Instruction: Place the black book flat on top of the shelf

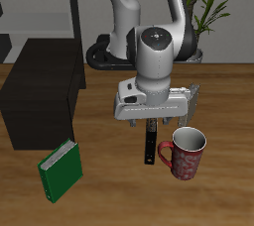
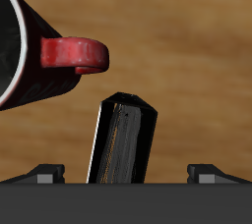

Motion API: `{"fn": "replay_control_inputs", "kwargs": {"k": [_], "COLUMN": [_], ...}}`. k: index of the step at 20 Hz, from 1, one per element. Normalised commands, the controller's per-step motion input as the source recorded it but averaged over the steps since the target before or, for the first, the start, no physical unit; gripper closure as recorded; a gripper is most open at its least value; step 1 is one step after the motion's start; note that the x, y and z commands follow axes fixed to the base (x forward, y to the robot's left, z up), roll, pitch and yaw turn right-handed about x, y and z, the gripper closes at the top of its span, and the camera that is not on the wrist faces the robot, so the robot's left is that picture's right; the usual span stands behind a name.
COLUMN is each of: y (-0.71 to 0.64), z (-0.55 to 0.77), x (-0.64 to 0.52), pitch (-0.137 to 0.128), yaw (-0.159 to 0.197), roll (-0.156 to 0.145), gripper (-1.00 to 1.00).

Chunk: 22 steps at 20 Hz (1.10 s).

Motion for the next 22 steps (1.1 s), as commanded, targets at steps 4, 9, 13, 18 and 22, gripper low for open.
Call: {"fn": "replay_control_inputs", "kwargs": {"k": [4, 9, 13, 18, 22], "y": [-0.03, -0.02, -0.04, -0.07, -0.14], "z": [-0.07, -0.07, 0.06, 0.24, 0.51], "x": [0.0, 0.02, 0.01, -0.04, -0.19], "pitch": [0.011, 0.013, -0.007, -0.02, -0.023], "yaw": [-0.009, -0.008, -0.002, -0.004, 0.007], "roll": [0.005, 0.001, -0.004, -0.027, -0.047], "gripper": [1.0, 1.0, 1.0, 1.0, 1.0]}}
